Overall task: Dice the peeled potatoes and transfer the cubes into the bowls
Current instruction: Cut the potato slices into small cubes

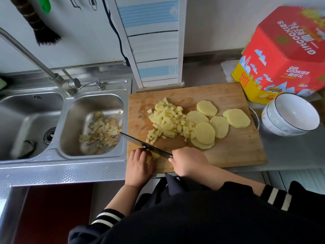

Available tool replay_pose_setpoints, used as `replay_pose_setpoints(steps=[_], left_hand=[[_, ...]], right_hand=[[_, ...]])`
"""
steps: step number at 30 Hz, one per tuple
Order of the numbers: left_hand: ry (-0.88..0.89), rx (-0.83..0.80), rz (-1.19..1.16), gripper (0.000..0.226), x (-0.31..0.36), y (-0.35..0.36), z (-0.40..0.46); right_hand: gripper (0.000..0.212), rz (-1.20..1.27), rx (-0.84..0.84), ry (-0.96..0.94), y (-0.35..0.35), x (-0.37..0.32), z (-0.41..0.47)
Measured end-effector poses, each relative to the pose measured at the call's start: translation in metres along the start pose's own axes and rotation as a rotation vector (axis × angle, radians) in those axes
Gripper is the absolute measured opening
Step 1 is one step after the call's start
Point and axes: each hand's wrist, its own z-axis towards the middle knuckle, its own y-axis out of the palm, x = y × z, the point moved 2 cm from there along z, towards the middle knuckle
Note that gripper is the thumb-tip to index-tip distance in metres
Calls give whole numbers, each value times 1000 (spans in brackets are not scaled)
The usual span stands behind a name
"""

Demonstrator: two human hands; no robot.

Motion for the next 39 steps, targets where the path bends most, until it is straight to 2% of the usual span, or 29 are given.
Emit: replay_pose_setpoints(steps=[13, 24, 27, 34, 39], left_hand=[[-9, 7, 23, 29, -6, 6, -2], [-28, 27, 4, 33, -6, 6, -3], [-74, 20, -17, 35, -6, 4, -4], [-50, 44, -27, 46, -2, 1, -5], [-103, -19, -13, 41, -9, -3, -18]], right_hand=[[16, -15, -104, 65, 7, -5, 15], [28, 95, -53, 78, 9, 5, 23], [30, 80, -14, 64, 7, 7, 19], [32, 60, 20, 40, 3, 10, 13], [32, 74, -1, 45, 2, 6, 9]])
